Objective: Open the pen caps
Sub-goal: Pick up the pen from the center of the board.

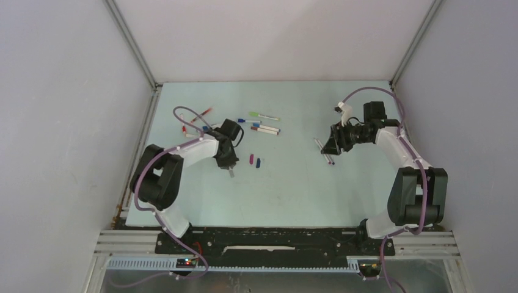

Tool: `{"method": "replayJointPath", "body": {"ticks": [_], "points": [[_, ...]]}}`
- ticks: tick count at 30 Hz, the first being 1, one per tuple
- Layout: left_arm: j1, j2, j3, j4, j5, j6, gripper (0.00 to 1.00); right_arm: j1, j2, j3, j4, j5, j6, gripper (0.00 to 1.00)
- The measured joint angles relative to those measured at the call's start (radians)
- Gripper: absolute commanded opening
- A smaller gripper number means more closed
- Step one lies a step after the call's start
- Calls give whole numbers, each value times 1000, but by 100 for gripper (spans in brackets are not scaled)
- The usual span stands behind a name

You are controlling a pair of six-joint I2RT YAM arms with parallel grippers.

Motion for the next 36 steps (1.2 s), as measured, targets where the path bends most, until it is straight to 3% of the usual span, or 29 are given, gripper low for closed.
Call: {"method": "replayJointPath", "body": {"ticks": [12, 22, 29, 36], "points": [[0, -274, -207, 180, 48, 60, 0, 36, -55, 0, -68, -116, -85, 55], [-88, -538, -372, 427, 184, 117, 0, 256, -217, -67, -31, -240, -122, 59], [-219, -549, -378, 661, 249, 118, 0, 290, -225, -230, 328, -266, 285, 79], [-337, -415, -312, 769, 257, 108, 0, 283, -222, -306, 642, -236, 685, 81]]}}
